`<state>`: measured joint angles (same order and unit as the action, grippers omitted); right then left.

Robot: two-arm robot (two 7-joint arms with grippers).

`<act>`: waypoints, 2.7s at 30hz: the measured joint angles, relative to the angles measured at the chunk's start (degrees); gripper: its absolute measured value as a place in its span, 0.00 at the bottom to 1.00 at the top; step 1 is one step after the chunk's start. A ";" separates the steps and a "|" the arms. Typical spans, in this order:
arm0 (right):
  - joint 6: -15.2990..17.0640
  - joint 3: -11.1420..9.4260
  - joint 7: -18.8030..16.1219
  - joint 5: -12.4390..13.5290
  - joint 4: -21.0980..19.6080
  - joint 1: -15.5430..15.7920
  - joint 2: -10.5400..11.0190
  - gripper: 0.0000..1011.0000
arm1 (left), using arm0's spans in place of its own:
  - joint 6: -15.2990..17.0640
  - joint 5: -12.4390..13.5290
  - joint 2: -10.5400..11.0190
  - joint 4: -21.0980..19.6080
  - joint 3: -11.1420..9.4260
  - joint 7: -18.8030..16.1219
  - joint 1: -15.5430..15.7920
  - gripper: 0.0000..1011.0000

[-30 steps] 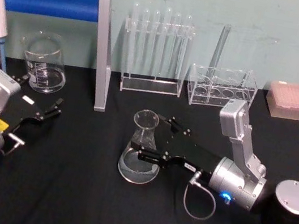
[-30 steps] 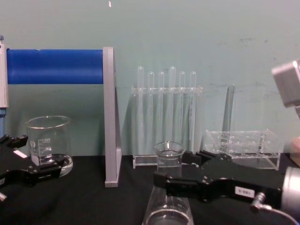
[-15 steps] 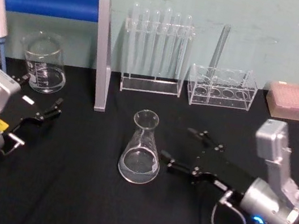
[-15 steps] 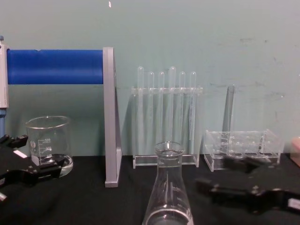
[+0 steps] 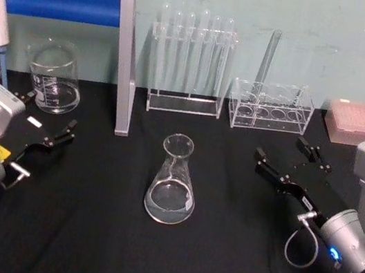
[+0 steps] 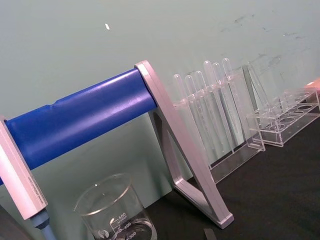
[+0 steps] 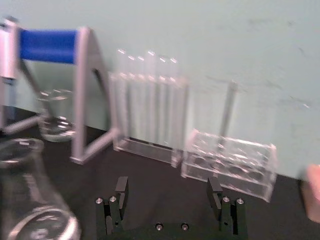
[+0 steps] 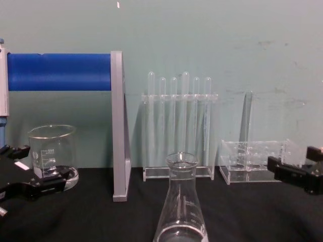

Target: Grasp the erlenmeyer flask with one hand, shake it three times, then place it back.

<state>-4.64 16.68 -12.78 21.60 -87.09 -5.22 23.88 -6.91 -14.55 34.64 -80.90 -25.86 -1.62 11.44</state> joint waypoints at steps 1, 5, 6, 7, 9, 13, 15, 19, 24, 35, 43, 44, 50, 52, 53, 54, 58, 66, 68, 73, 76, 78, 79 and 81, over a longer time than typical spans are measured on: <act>0.69 -0.04 1.46 -0.97 0.98 -0.55 -0.85 0.99 | 0.00 0.00 0.00 0.00 0.00 0.00 0.00 0.99; 1.87 -0.02 3.37 -2.45 2.93 -1.74 -2.32 0.99 | 0.00 0.00 0.00 0.00 0.00 0.00 0.00 0.99; 2.61 0.04 4.28 -3.19 4.02 -2.48 -3.13 0.99 | 0.00 0.00 0.00 0.00 0.00 0.00 0.00 0.99; 2.85 0.07 4.57 -3.46 4.47 -2.79 -3.43 0.99 | 0.00 0.00 0.00 0.00 0.00 0.00 0.00 0.99; 3.41 0.18 5.09 -4.14 5.57 -3.45 -4.04 0.99 | 0.00 0.00 0.00 0.00 0.00 0.00 0.00 0.99; 4.60 0.43 5.55 -5.49 7.90 -5.04 -5.31 0.99 | 0.00 0.00 0.00 0.00 0.00 0.00 0.00 0.99; 5.06 0.56 5.39 -6.01 8.55 -5.53 -5.64 0.99 | 0.00 0.00 0.00 0.00 0.00 0.00 0.00 0.99; 5.63 0.78 3.87 -6.31 9.08 -6.08 -5.65 0.99 | 0.00 0.00 0.00 0.00 0.00 0.00 -0.01 0.99; 5.61 0.78 4.02 -6.31 9.07 -6.03 -5.63 0.99 | 0.00 0.00 0.00 0.00 0.00 0.00 0.00 0.99; 5.46 0.73 4.30 -6.27 8.92 -5.89 -5.61 0.99 | 0.00 0.00 0.00 0.00 0.00 0.00 0.00 0.99; 5.39 0.69 4.39 -6.25 8.86 -5.86 -5.61 0.99 | 0.00 0.00 0.00 0.00 0.00 0.00 0.00 0.99; 5.38 0.69 4.40 -6.24 8.85 -5.85 -5.61 0.99 | 0.00 0.00 0.00 0.00 0.00 0.00 0.00 0.99; 5.35 0.69 4.43 -6.23 8.82 -5.82 -5.61 0.99 | 0.00 0.00 0.00 0.00 0.00 0.00 0.00 0.99; 5.34 0.69 4.45 -6.22 8.81 -5.81 -5.61 0.99 | 0.00 0.00 0.00 0.00 0.00 0.00 0.00 0.99; 5.33 0.69 4.45 -6.21 8.80 -5.80 -5.61 0.99 | 0.00 0.00 0.00 0.00 0.00 0.00 0.00 0.99; 5.32 0.69 4.46 -6.21 8.80 -5.80 -5.61 0.99 | 0.00 0.00 0.00 0.00 0.00 0.00 0.00 0.99; 5.31 0.69 4.48 -6.19 8.79 -5.80 -5.61 0.99 | 0.00 0.00 0.00 0.00 0.00 0.00 0.00 0.99; 5.30 0.69 4.49 -6.17 8.79 -5.80 -5.61 0.99 | 0.00 0.00 0.00 0.00 0.00 0.00 0.00 0.99; 5.30 0.69 4.49 -6.17 8.79 -5.79 -5.61 0.99 | 0.00 0.00 0.00 0.00 0.00 0.00 -0.01 0.99; 5.30 0.69 4.49 -6.17 8.79 -5.80 -5.61 0.99 | 0.00 0.00 0.00 0.00 0.00 0.00 0.00 0.99; 5.30 0.69 4.49 -6.17 8.80 -5.80 -5.61 0.99 | 0.00 0.00 0.00 0.00 0.00 0.00 0.00 0.99; 5.30 0.69 4.49 -6.17 8.80 -5.79 -5.61 0.99 | 0.00 0.00 0.00 0.00 0.00 0.00 -0.01 0.99; 5.30 0.69 4.49 -6.17 8.80 -5.79 -5.61 0.99 | 0.00 0.00 0.00 0.00 0.00 0.00 -0.01 0.99; 5.30 0.69 4.49 -6.17 8.80 -5.80 -5.61 0.99 | 0.00 0.00 0.00 0.00 0.00 0.00 0.00 0.99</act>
